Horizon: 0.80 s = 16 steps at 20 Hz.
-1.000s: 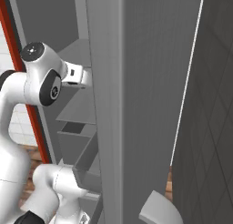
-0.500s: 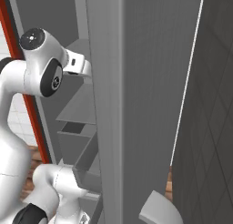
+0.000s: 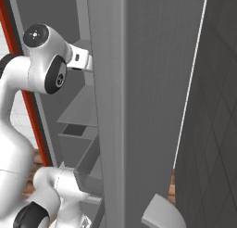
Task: Pick the cheese from the fridge and the cheese grater from the cabinet and place them next to the salad bowl.
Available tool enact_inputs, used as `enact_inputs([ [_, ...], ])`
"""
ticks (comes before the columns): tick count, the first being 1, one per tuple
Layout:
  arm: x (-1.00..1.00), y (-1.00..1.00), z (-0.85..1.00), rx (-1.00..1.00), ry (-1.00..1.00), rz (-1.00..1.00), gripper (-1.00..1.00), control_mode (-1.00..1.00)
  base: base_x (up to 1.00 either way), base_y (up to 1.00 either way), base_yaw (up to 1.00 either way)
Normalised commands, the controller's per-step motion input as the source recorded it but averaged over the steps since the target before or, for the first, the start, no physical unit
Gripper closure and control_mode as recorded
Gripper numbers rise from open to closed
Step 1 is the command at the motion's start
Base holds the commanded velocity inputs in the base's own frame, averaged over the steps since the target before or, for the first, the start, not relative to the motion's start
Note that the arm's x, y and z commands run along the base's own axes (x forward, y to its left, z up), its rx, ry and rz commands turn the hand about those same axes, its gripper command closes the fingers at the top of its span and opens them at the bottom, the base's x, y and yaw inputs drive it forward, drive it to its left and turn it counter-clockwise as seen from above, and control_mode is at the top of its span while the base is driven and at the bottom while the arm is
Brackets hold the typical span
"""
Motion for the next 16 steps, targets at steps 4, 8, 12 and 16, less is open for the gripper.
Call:
enact_inputs([
  [4, 0.44, 0.0, 0.01, 0.0, 0.0, 0.01, -1.0, -1.0, 0.0, 0.0, 0.0],
  [8, 0.52, 0.0, 0.08, 0.0, 0.0, 0.01, -1.0, -1.0, 0.0, 0.0, 0.0],
  [12, 0.62, 0.0, 0.07, 0.0, 0.0, 0.03, -1.0, -1.0, 0.0, 0.0, 0.0],
  [16, 0.58, 0.0, 0.0, 0.0, 0.0, 0.06, -1.0, -1.0, 0.0, 0.0, 0.0],
])
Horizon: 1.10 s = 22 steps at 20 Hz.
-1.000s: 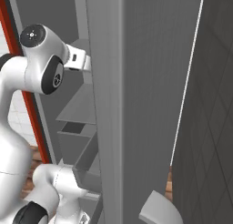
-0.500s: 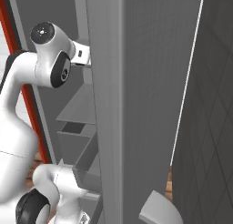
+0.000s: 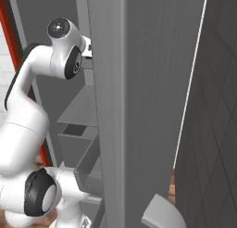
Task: Pick the cheese from the fridge and the cheese grater from the cabinet and place them next to the salad bowl.
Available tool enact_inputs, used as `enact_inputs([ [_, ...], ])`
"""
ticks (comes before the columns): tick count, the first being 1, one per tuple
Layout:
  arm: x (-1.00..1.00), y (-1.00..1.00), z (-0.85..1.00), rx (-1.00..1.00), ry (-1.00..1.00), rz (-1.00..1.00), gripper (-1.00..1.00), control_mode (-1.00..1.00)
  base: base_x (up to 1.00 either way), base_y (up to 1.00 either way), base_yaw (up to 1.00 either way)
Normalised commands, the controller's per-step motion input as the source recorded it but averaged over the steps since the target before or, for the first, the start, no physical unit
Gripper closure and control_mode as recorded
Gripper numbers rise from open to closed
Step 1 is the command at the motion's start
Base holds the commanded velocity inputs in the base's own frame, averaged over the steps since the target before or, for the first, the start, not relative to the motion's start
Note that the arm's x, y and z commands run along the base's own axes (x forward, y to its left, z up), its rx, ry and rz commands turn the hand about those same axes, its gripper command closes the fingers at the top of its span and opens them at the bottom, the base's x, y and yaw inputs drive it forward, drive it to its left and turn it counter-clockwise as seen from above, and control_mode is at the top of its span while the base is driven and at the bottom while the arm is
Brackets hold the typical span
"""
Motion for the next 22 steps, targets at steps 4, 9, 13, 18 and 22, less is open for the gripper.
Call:
enact_inputs([
  [4, 0.65, 0.0, 0.0, 0.0, 0.0, 0.06, -1.0, -1.0, 0.0, 0.0, 0.0],
  [9, 0.51, 0.0, 0.0, -0.01, 0.07, 0.03, -1.0, -1.0, 0.0, 0.0, 0.0],
  [13, 0.62, 0.0, 0.0, -0.03, 0.03, 0.05, -1.0, -1.0, 0.0, 0.0, 0.0],
  [18, 0.7, 0.0, -0.11, -0.01, 0.02, 0.04, -1.0, -1.0, 0.0, 0.0, 0.0],
  [22, 0.61, 0.0, -0.07, 0.0, 0.06, 0.04, -1.0, -1.0, 0.0, 0.0, 0.0],
])
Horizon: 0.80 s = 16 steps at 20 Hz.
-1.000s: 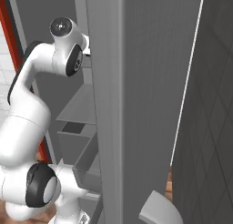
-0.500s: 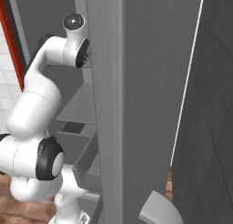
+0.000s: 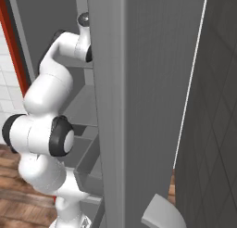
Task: Pick the cheese from the fridge and the cheese grater from the cabinet and place them next to the salad bowl.
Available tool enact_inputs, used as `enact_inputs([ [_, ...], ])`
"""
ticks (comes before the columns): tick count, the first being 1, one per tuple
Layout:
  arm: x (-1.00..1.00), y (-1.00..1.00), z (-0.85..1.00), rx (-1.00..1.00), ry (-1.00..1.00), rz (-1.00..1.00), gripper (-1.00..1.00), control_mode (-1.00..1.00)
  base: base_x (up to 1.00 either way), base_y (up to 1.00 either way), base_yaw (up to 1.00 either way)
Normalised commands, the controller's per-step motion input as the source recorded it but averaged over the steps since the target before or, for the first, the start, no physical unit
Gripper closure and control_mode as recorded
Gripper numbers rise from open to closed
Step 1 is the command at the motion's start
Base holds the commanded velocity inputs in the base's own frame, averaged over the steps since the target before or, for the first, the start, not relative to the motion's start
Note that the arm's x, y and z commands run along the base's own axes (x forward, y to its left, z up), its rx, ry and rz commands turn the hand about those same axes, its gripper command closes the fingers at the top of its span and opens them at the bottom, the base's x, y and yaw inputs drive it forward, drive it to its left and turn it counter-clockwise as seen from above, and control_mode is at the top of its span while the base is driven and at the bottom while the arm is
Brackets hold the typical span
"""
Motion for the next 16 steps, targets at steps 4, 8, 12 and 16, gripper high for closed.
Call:
enact_inputs([
  [4, 0.63, 0.0, -0.01, -0.03, 0.07, 0.03, -1.0, -1.0, 0.0, 0.0, 0.0],
  [8, 0.55, 0.0, 0.0, -0.04, 0.04, 0.03, -1.0, -1.0, 0.0, 0.0, 0.0],
  [12, 0.51, 0.0, -0.02, -0.05, 0.01, 0.03, -1.0, -1.0, 0.0, 0.0, 0.0],
  [16, 0.46, 0.0, -0.09, -0.05, 0.0, 0.03, -1.0, -1.0, 0.0, 0.0, 0.0],
])
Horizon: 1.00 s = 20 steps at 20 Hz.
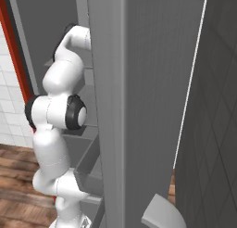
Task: Pick the cheese from the fridge and the cheese grater from the cabinet and place them next to the salad bowl.
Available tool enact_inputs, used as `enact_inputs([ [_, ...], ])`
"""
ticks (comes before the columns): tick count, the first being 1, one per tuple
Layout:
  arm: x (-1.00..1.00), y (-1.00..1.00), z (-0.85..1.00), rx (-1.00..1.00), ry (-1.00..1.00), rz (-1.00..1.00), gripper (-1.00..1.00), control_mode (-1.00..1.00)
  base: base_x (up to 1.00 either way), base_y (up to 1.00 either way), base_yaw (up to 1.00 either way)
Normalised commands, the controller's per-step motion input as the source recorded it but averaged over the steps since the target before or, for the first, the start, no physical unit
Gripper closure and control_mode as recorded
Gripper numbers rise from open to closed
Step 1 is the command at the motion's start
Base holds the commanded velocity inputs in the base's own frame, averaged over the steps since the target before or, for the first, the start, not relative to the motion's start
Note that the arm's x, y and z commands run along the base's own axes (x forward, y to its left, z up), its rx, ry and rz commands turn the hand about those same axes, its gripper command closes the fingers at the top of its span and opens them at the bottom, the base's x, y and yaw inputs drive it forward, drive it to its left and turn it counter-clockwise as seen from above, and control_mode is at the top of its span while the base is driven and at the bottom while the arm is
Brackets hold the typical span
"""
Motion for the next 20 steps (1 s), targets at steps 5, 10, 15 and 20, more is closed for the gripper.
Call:
enact_inputs([
  [5, 0.33, 0.0, -0.18, -0.08, 0.0, 0.02, -1.0, -1.0, 0.0, 0.0, 0.0],
  [10, 0.19, 0.0, -0.14, -0.06, 0.01, 0.02, -1.0, -1.0, 0.0, 0.0, 0.0],
  [15, 0.04, 0.0, -0.38, -0.01, 0.0, 0.0, -1.0, -1.0, 0.0, 0.0, 0.0],
  [20, 0.0, 0.0, -0.14, 0.0, 0.0, 0.0, -1.0, -1.0, 0.0, 0.0, 0.0],
])
